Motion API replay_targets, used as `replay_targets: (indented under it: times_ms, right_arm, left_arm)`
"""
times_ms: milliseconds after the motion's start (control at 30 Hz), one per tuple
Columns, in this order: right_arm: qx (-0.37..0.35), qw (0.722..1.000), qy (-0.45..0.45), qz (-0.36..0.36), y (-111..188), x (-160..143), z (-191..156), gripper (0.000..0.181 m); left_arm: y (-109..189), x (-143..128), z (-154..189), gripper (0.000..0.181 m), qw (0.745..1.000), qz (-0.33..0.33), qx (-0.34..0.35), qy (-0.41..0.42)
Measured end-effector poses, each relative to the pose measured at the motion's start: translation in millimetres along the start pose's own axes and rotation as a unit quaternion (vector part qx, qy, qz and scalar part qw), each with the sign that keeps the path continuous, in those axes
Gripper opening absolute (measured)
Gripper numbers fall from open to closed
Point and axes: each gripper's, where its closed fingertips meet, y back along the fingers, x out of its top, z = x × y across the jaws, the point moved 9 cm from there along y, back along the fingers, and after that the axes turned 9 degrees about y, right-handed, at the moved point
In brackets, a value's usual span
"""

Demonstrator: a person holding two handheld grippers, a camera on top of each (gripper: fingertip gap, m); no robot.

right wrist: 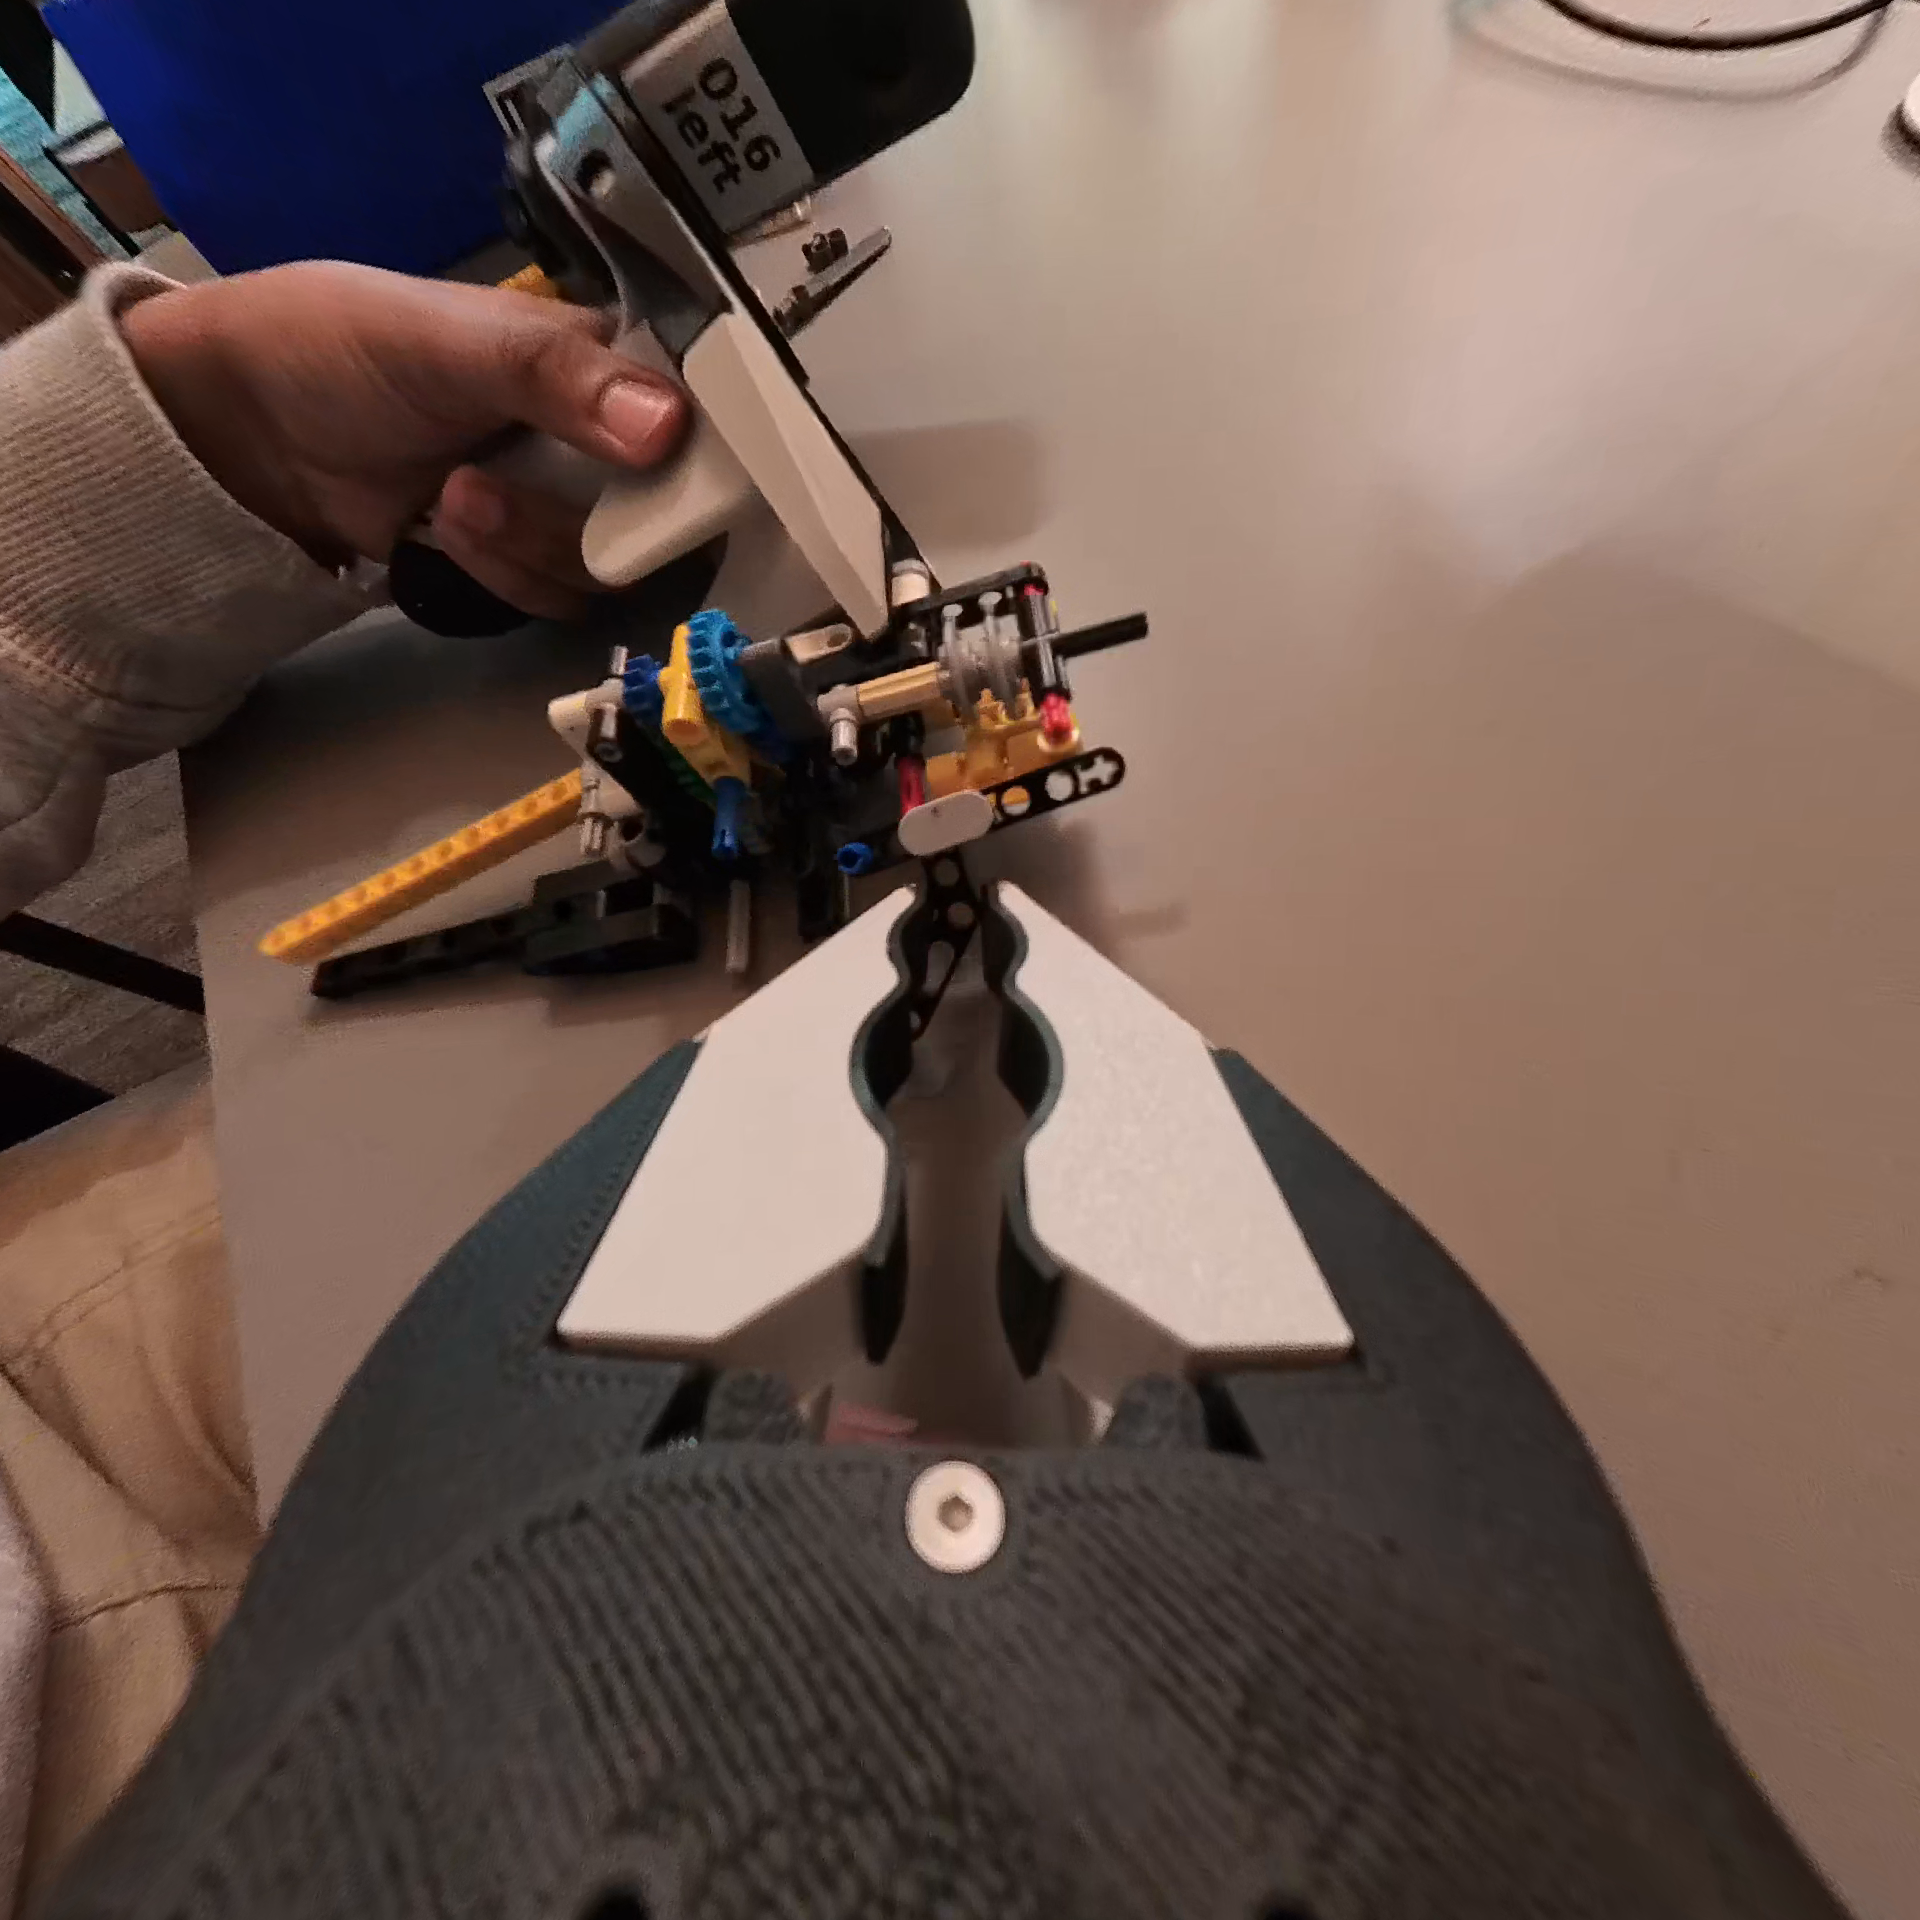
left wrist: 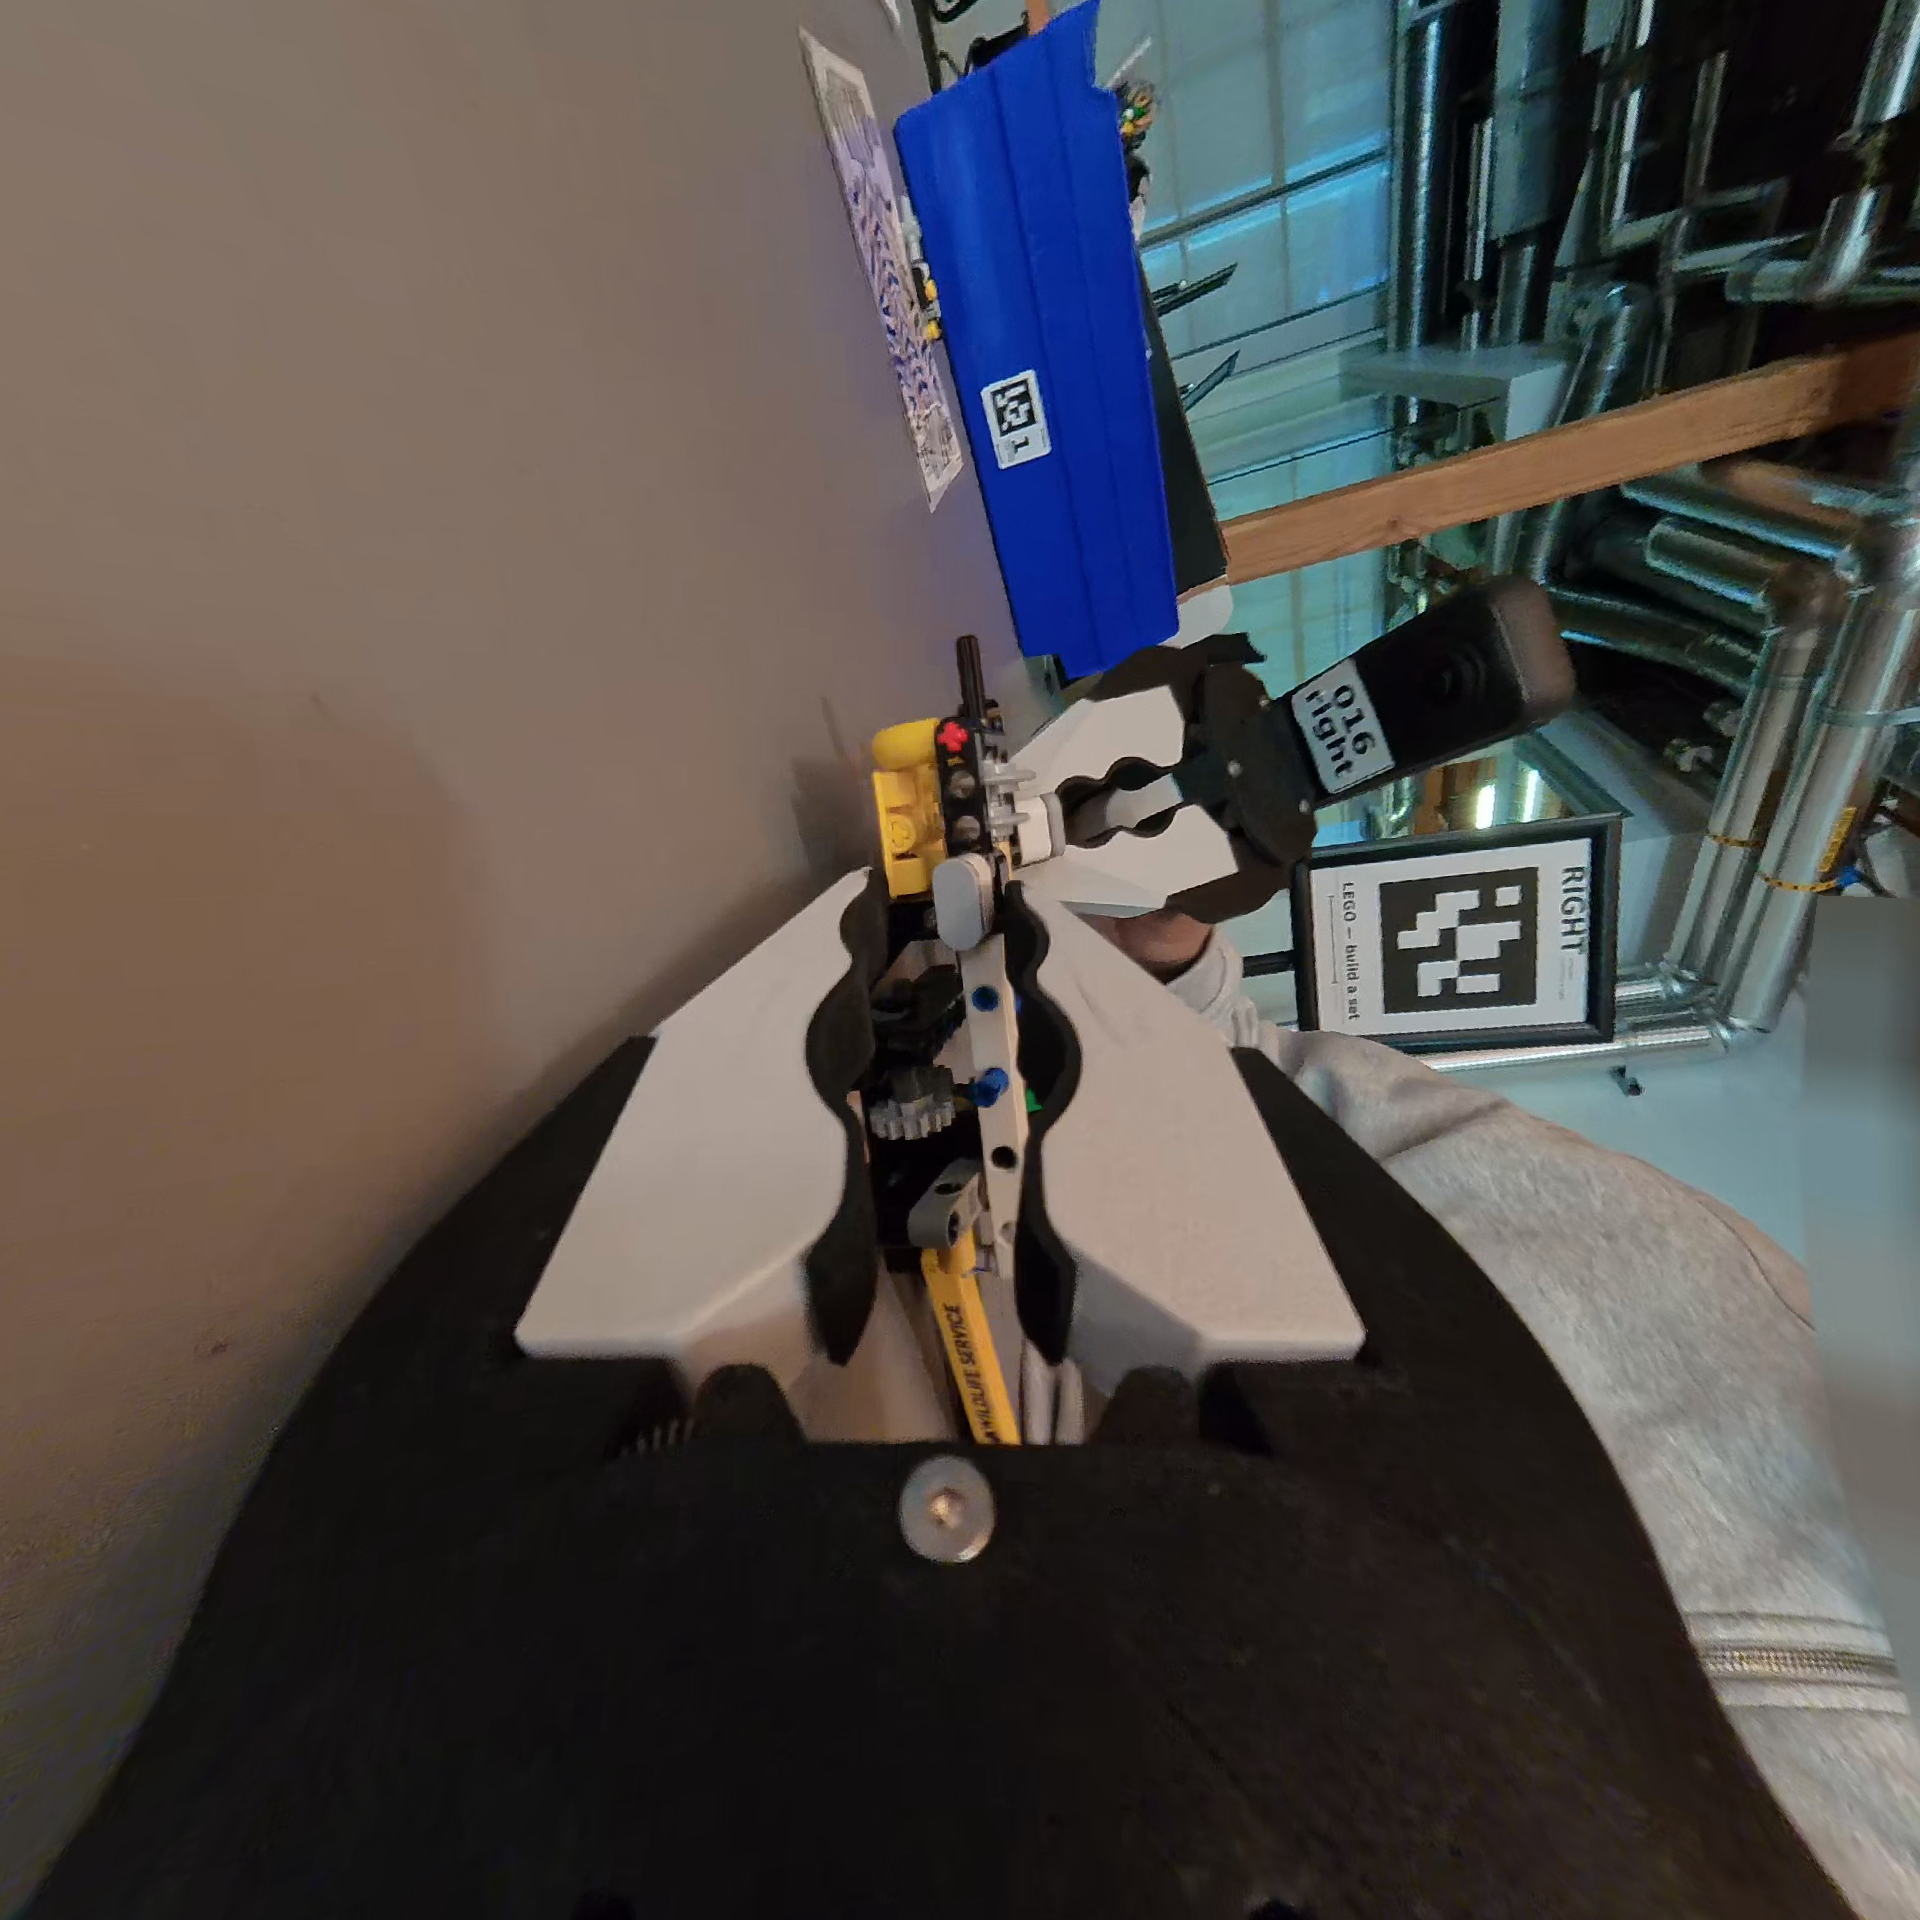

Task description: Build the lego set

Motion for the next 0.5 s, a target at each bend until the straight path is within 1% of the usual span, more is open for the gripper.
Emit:
replay_targets:
  times_ms: [233, 400, 500]
  right_arm:
    - [0.007, 0.992, 0.027, 0.124, 16, 13, 0, 0.007]
    - [0.002, 0.978, 0.080, 0.195, 21, 21, -5, 0.007]
    - [-0.016, 0.968, 0.124, 0.220, 18, 26, -6, 0.007]
  left_arm:
    - [8, 4, 2, 0.018, 0.998, 0.031, -0.043, 0.012]
    - [18, 8, 9, 0.017, 0.990, 0.060, -0.126, 0.018]
    - [21, 8, 13, 0.017, 0.981, 0.065, -0.182, 0.021]
